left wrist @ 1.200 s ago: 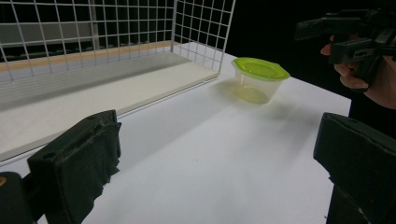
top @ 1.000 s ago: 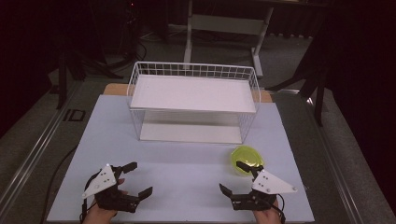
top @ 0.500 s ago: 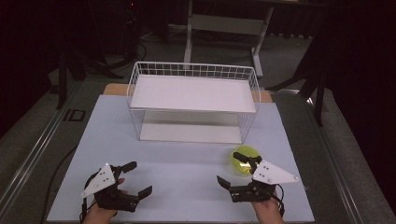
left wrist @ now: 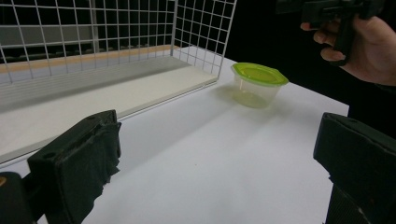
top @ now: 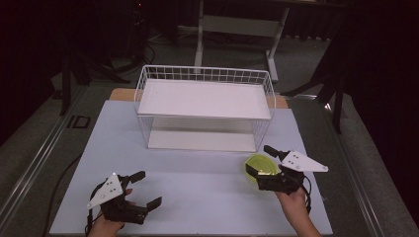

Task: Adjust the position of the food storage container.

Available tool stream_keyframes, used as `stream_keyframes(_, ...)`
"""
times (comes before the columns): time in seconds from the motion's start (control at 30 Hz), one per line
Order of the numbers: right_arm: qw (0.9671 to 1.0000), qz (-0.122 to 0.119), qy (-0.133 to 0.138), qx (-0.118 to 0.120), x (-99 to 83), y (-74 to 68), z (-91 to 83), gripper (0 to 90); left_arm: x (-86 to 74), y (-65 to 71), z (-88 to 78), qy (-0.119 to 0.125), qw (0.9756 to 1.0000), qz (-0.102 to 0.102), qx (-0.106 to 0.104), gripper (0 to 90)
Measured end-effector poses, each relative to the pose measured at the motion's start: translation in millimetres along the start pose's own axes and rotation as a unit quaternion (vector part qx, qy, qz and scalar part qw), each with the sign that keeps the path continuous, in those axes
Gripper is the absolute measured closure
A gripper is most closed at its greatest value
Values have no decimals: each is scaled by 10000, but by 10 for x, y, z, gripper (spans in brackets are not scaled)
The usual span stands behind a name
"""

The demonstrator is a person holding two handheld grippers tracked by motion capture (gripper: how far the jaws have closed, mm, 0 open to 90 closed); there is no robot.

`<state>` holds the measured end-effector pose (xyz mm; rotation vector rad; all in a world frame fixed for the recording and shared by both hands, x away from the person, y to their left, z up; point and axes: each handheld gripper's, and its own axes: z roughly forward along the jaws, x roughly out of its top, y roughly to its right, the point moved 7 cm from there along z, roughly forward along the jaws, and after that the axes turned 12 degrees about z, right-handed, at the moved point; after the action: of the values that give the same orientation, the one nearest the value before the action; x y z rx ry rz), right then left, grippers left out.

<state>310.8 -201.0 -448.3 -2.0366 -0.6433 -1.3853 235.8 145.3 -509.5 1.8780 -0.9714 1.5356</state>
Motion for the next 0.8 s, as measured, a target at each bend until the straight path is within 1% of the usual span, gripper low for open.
stream_keyframes(0.03,10000,44,7,32,-4,54,-11,130,0,1,1,5,10000,-12,-5,16)
stream_keyframes(0.07,10000,73,-15,14,-12,87,-14,135,-1,4,2,8,10000,-28,-16,15)
stream_keyframes(0.1,9999,85,-32,-82,-23,150,-14,135,-3,4,3,6,10000,-28,-16,15)
stream_keyframes(0.13,9999,74,-52,-120,-32,183,-17,140,-3,5,7,9,10000,-31,-15,15)
stream_keyframes(0.17,9997,50,-131,-202,-55,233,-18,140,-3,7,9,8,10000,-37,-21,15)
stream_keyframes(0.23,9993,17,-155,-350,-82,303,-23,150,-3,9,13,4,10000,-26,-24,15)
stream_keyframes(0.27,9991,53,-184,-372,-99,342,-29,152,-6,9,16,-8,10000,-23,-28,15)
stream_keyframes(0.3,9988,145,-211,-411,-122,398,-38,215,-9,8,18,-19,10000,-19,-34,15)
stream_keyframes(0.33,9987,165,-249,-409,-138,431,-48,256,-12,8,21,-27,10000,-13,-36,15)
stream_keyframes(0.37,9983,218,-270,-458,-156,477,-58,260,-14,8,23,-34,10000,-10,-38,15)
stream_keyframes(0.4,9979,275,-261,-528,-169,525,-69,292,-14,8,23,-34,10000,-9,-40,15)
stream_keyframes(0.43,9978,323,-263,-524,-185,563,-83,343,-13,9,23,-27,10000,-8,-45,15)
stream_keyframes(0.5,9970,320,-326,-627,-222,640,-102,371,-12,10,24,-25,10000,-5,-46,15)
stream_keyframes(0.53,9966,335,-349,-661,-240,674,-113,420,-13,10,24,-31,10000,-5,-46,15)
stream_keyframes(0.57,9962,350,-371,-707,-258,709,-127,435,-14,9,25,-30,10000,-18,-48,15)
stream_keyframes(0.67,9947,410,-434,-833,-306,820,-171,556,-15,11,26,-27,10000,-30,-48,15)
stream_keyframes(0.7,9940,442,-434,-898,-319,862,-192,617,-14,11,27,-26,10000,-34,-49,15)
stream_keyframes(0.73,9933,482,-461,-939,-337,906,-210,642,-12,10,28,-20,10000,-32,-47,15)
stream_keyframes(0.8,9914,478,-541,-1095,-390,976,-238,736,-11,10,31,-16,10000,-31,-53,16)
